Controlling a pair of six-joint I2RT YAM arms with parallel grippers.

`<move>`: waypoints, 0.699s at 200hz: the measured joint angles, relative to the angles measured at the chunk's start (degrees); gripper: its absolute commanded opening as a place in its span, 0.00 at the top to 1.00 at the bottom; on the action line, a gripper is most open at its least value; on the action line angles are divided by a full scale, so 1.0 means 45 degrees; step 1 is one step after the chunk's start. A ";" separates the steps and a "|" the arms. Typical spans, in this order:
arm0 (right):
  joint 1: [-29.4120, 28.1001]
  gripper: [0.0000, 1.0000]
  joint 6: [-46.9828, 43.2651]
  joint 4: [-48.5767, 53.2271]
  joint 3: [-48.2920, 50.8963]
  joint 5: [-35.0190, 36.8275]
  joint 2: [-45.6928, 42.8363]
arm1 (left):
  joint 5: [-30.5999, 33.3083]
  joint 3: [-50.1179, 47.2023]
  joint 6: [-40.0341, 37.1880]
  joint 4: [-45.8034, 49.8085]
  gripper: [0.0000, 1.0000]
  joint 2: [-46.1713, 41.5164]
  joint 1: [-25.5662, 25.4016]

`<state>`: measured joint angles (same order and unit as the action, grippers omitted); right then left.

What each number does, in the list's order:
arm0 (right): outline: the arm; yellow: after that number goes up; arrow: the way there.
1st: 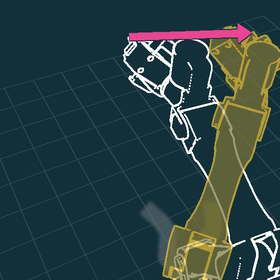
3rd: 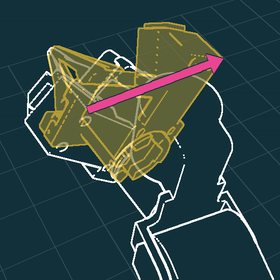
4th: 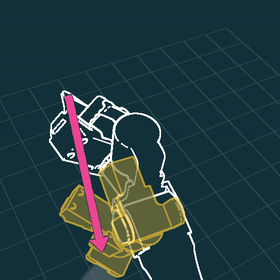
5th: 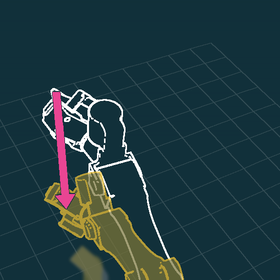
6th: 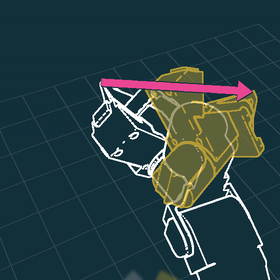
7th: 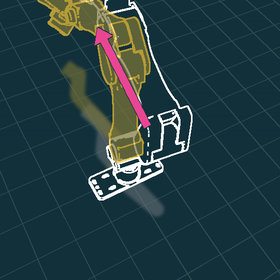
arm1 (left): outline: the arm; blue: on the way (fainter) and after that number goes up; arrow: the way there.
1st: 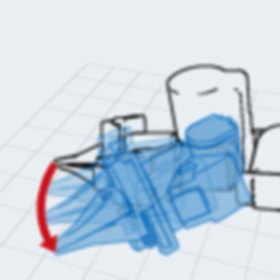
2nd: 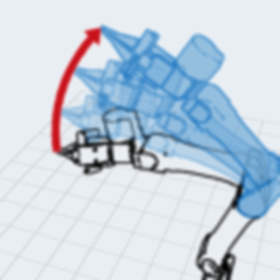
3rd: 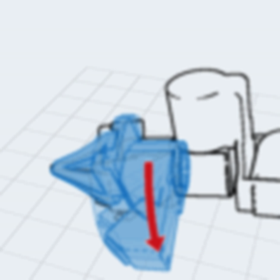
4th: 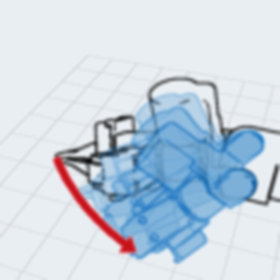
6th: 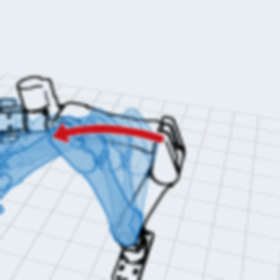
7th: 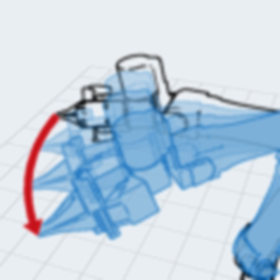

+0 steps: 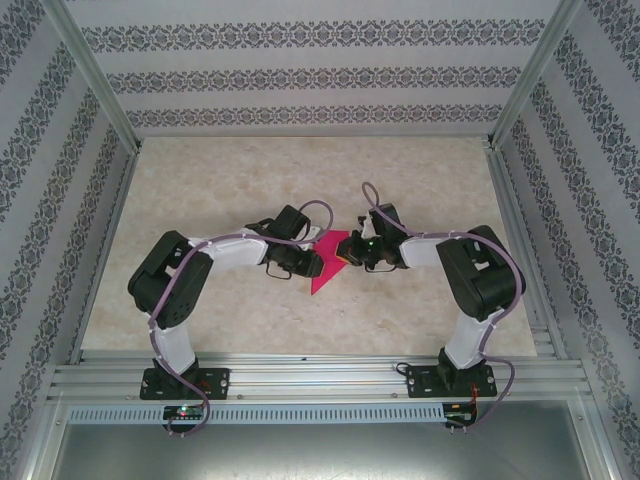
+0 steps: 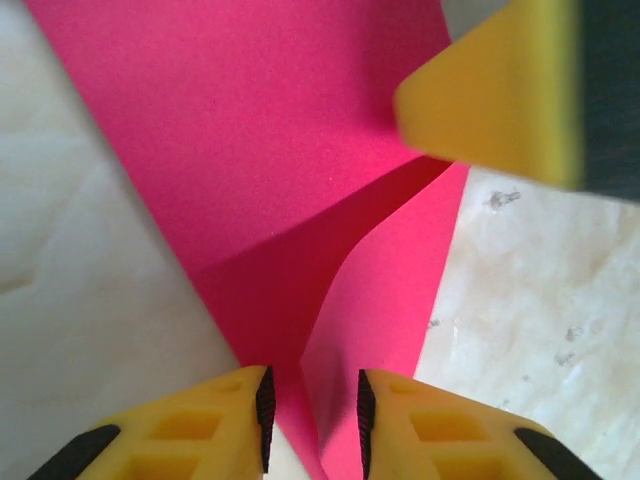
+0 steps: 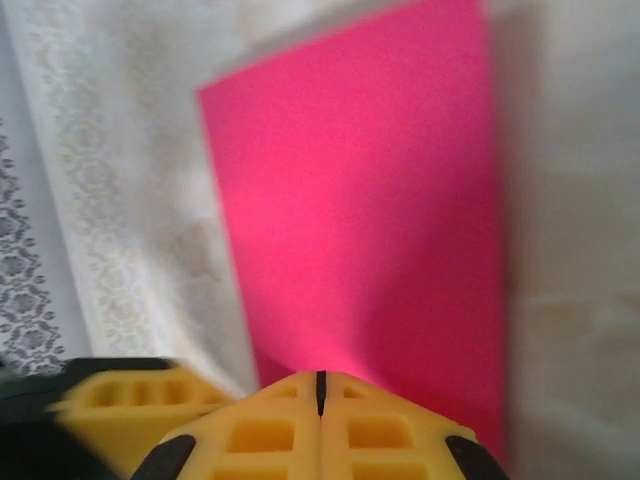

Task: Fold a paper plane with a square sheet of paper (pick it up from the middle)
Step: Third fold the triangle at the center of the table.

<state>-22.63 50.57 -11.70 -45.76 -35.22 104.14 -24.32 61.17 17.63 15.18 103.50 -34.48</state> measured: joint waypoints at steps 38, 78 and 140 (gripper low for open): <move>-0.0010 0.95 0.0005 0.0029 -0.0024 -0.0058 0.0282 | 0.0559 -0.0219 0.0408 0.0350 0.75 -0.2011 -0.0005; -0.0010 0.93 0.0005 0.0083 -0.0019 -0.0044 0.0209 | -0.0044 -0.0194 0.0627 0.0282 0.90 -0.2171 -0.0461; 0.0005 0.72 -0.0015 0.0607 0.0821 0.0452 -0.2492 | 0.0850 0.0228 0.0874 0.0165 0.96 0.0651 -0.0651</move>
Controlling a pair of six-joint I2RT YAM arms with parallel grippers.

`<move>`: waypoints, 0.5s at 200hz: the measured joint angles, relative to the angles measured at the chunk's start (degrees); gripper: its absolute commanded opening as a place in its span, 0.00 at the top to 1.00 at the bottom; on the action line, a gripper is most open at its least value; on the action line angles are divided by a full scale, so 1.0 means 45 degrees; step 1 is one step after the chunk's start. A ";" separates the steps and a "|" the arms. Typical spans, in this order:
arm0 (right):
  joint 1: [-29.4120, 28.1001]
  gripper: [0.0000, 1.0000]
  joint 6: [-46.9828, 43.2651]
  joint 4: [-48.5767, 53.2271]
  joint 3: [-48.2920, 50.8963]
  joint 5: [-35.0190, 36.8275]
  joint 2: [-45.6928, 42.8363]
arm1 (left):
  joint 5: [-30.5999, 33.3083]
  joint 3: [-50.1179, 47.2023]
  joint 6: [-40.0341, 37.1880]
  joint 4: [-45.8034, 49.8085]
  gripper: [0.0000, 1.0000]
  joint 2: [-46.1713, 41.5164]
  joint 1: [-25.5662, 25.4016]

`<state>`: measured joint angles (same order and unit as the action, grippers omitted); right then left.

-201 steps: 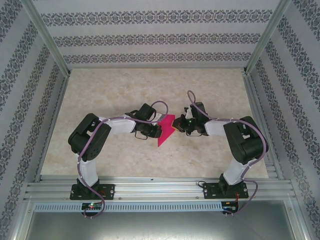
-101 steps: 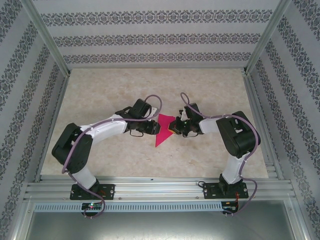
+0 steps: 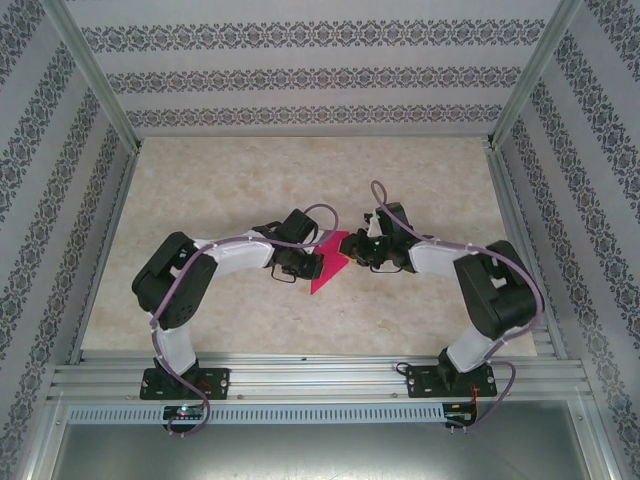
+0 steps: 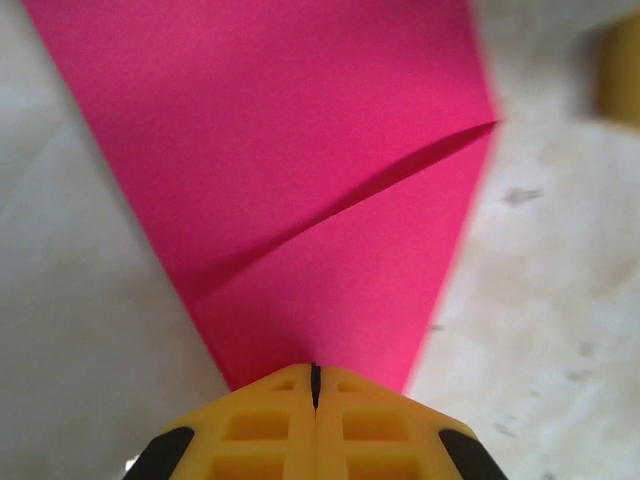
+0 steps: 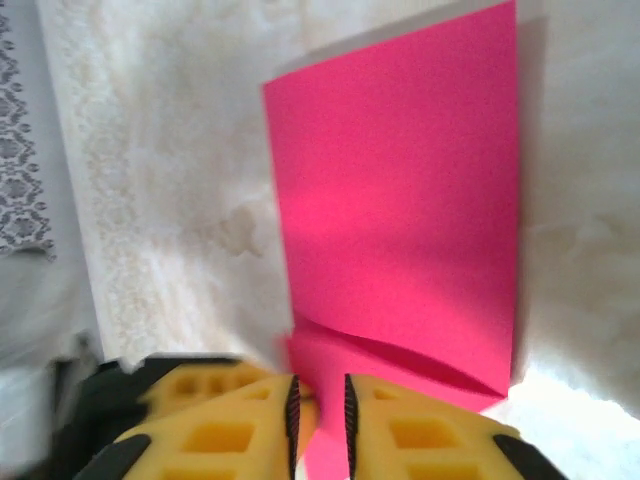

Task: Fold a paper plane with a square sheet of paper (pick it up from the middle)
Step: Third fold the triangle at the center of the table.

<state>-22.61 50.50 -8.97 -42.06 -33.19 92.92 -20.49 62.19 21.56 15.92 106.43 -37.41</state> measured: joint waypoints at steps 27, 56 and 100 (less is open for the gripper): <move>0.0000 0.67 0.0053 0.0063 0.0714 0.0238 -0.0733 | 0.0238 0.0029 0.0039 -0.0262 0.96 0.0078 0.0005; -0.0005 0.64 0.0126 0.0238 0.1282 0.0379 -0.0699 | 0.0233 -0.0024 0.0039 -0.0539 0.94 0.0058 0.0087; -0.0010 0.64 0.0170 0.0136 0.1302 0.0389 -0.0248 | 0.0243 -0.0185 0.0049 -0.0986 0.93 -0.0233 0.0267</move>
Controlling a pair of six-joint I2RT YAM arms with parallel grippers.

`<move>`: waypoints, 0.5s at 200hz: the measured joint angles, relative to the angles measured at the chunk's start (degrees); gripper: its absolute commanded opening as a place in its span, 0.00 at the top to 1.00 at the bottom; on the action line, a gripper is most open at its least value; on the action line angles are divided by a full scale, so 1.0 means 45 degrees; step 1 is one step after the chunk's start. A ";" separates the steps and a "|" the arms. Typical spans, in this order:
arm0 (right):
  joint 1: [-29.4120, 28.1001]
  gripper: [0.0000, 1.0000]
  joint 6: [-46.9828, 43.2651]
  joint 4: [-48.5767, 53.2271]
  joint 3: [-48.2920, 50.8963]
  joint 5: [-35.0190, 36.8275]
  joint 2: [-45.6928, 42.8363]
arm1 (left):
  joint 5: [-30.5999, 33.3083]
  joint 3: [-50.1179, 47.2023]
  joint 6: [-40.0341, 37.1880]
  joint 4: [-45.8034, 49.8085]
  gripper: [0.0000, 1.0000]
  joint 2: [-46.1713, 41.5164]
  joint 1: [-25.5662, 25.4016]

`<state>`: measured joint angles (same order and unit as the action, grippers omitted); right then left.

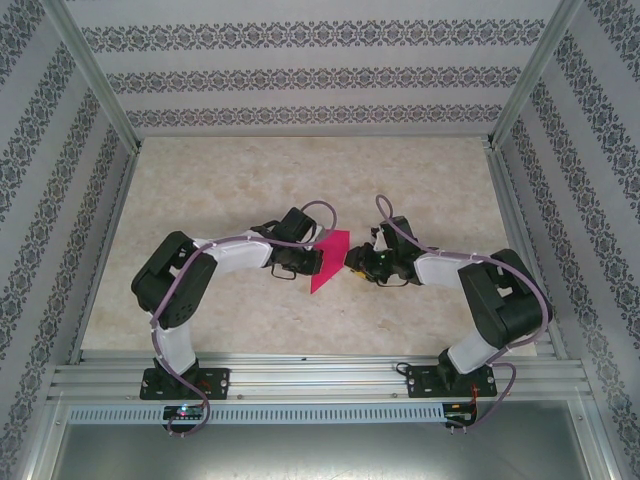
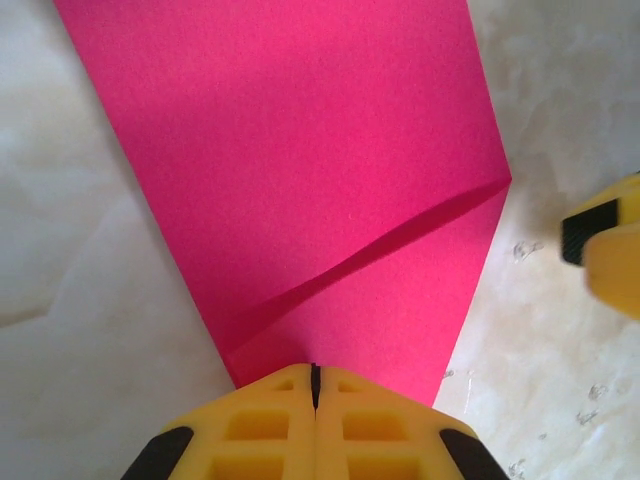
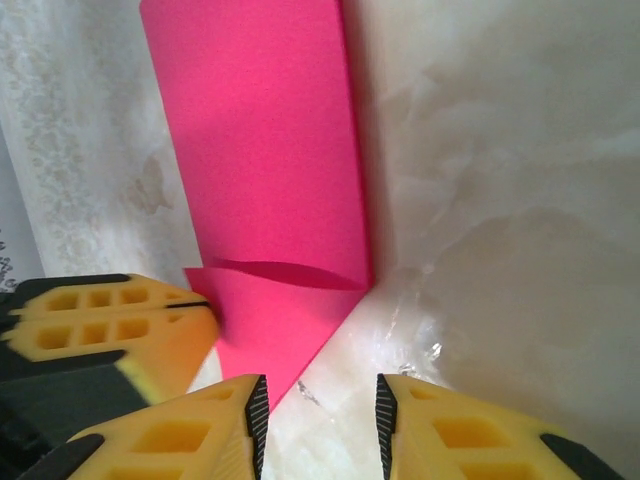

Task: Fold a paper plane with a square sheet of paper (pick it up from the middle)
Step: Third fold the triangle at the center of the table.

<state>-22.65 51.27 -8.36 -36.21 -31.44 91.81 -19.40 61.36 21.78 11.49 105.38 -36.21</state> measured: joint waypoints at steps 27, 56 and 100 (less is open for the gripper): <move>0.0000 0.63 0.0189 -0.0219 -0.0010 -0.0005 0.0330 | -0.0029 -0.0005 0.0000 -0.0185 0.93 -0.0015 0.0238; 0.0000 0.62 0.0432 -0.0602 -0.0058 -0.0136 0.0651 | -0.0058 -0.0005 0.0000 -0.0253 0.93 0.0136 0.0330; -0.0005 0.62 0.0884 -0.1593 -0.0374 -0.0583 0.1341 | -0.0126 -0.0015 0.0000 -0.0330 0.94 0.0432 0.0330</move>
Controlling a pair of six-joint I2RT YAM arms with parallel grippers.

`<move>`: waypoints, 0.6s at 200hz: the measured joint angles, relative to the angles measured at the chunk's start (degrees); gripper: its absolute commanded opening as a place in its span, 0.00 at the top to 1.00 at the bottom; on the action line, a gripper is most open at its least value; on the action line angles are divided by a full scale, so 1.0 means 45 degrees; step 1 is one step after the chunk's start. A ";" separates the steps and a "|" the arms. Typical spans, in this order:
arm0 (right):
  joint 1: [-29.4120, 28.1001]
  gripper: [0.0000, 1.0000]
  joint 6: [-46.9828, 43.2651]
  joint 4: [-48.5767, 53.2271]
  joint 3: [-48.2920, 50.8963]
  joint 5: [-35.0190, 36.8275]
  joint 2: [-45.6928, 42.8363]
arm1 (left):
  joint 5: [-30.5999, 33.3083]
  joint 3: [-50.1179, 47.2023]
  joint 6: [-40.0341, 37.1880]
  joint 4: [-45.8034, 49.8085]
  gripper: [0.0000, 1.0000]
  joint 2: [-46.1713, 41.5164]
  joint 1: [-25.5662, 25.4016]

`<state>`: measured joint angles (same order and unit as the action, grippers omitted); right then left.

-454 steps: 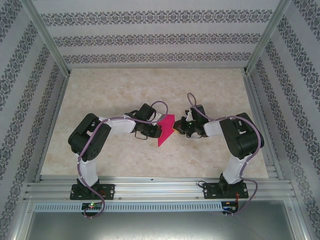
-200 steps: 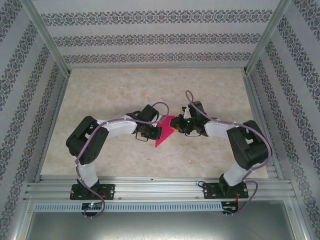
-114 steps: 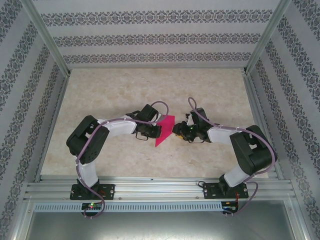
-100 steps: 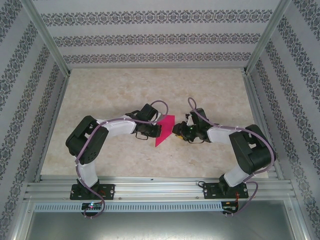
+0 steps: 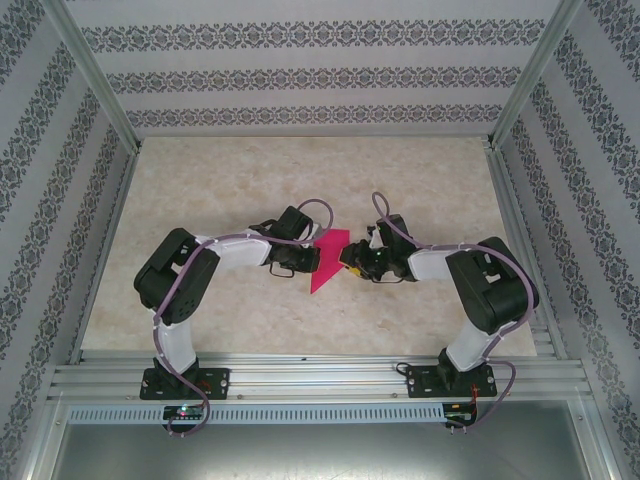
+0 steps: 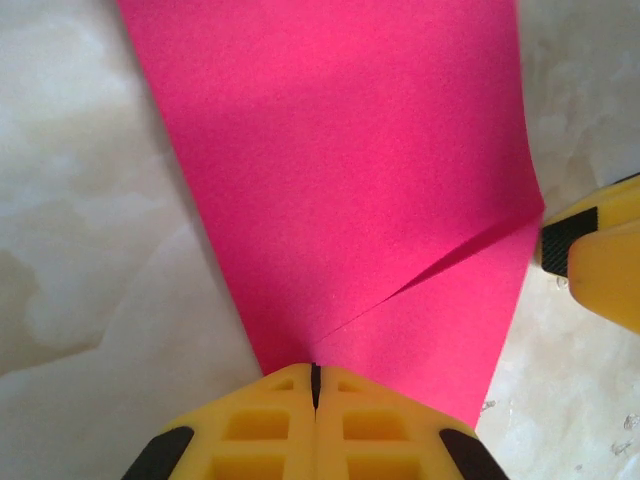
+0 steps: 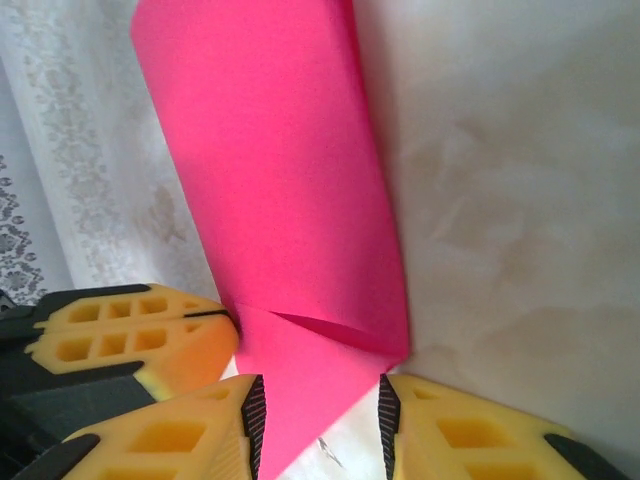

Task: Fold a paper plane with a square sheet of paper (pick it up from the middle)
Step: Third fold the triangle at the center of the table.

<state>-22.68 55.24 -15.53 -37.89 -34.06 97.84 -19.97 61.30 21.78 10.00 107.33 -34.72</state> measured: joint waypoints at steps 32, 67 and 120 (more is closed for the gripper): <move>-0.0034 0.62 0.0126 -0.0423 -0.0228 -0.0136 0.0325 | -0.0024 0.0000 -0.0005 -0.0015 0.94 0.0010 0.0000; -0.0083 0.61 0.0131 -0.0631 -0.0321 -0.0126 0.0359 | -0.0019 0.0000 -0.0005 -0.0015 0.94 0.0010 0.0000; -0.0083 0.54 0.0165 0.0068 0.0092 0.0952 -0.0903 | -0.0005 0.0000 -0.0005 -0.0010 0.94 0.0010 0.0053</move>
<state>-23.05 55.99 -15.22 -37.47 -29.78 93.78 -19.99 61.30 21.76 9.96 107.37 -34.48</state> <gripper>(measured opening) 0.415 0.064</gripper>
